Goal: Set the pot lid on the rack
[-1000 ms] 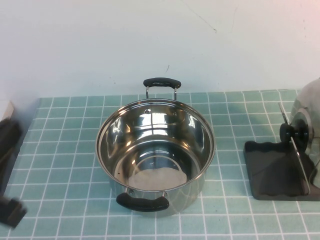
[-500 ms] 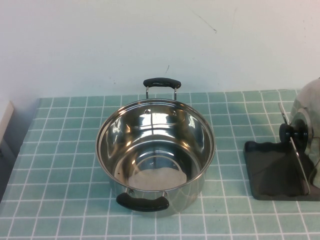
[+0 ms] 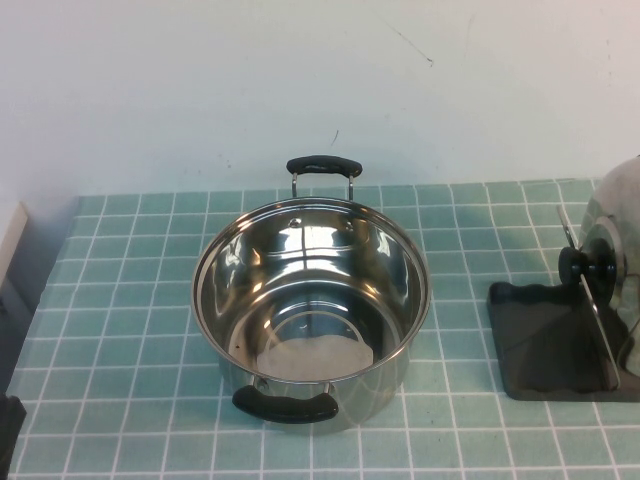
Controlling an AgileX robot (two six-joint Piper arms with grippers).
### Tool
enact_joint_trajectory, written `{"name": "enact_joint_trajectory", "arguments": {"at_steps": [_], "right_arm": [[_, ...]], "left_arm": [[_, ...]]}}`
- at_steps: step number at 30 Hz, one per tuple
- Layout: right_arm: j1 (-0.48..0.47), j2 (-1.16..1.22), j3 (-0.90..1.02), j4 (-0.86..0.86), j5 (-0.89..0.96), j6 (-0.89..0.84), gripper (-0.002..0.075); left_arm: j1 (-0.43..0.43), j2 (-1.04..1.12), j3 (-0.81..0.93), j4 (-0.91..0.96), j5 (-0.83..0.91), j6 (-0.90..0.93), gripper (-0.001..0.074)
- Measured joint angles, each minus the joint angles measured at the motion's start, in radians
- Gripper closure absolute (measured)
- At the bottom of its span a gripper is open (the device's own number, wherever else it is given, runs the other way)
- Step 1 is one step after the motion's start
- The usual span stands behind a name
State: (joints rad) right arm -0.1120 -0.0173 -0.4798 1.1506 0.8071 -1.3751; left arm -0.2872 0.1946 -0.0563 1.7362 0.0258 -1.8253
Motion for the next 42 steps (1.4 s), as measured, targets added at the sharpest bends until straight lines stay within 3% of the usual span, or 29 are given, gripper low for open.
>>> {"name": "enact_joint_trajectory", "arguments": {"at_steps": [5, 11, 14, 16, 18, 21, 27, 42], "right_arm": [[0.000, 0.000, 0.010, -0.111, -0.025, 0.039, 0.0727], [0.000, 0.000, 0.164, -0.352, -0.347, 0.175, 0.0727], [0.000, 0.000, 0.272, -0.721, -0.483, 0.474, 0.0727], [0.000, 0.000, 0.335, -0.969, -0.482, 0.788, 0.0727], [0.000, 0.000, 0.386, -1.157, -0.467, 1.007, 0.0727], [0.000, 0.000, 0.445, -1.303, -0.452, 1.196, 0.0727], [0.000, 0.002, 0.499, -1.290, -0.449, 1.293, 0.0727], [0.000, 0.002, 0.499, -1.275, -0.447, 1.159, 0.0727]], "left_arm": [[0.000, 0.000, 0.007, 0.000, -0.026, 0.000, 0.0736], [0.000, 0.000, 0.007, 0.000, -0.060, 0.000, 0.0736], [0.000, 0.000, 0.007, 0.000, -0.066, 0.000, 0.0736], [0.000, 0.000, 0.007, 0.000, -0.066, 0.000, 0.0736], [0.000, 0.000, 0.007, 0.000, -0.066, 0.000, 0.0736], [0.000, 0.000, 0.007, 0.000, -0.066, 0.000, 0.0736], [0.000, 0.000, 0.007, 0.000, -0.066, 0.000, 0.0736], [0.000, 0.000, 0.007, 0.000, -0.066, 0.000, 0.0736]]}}
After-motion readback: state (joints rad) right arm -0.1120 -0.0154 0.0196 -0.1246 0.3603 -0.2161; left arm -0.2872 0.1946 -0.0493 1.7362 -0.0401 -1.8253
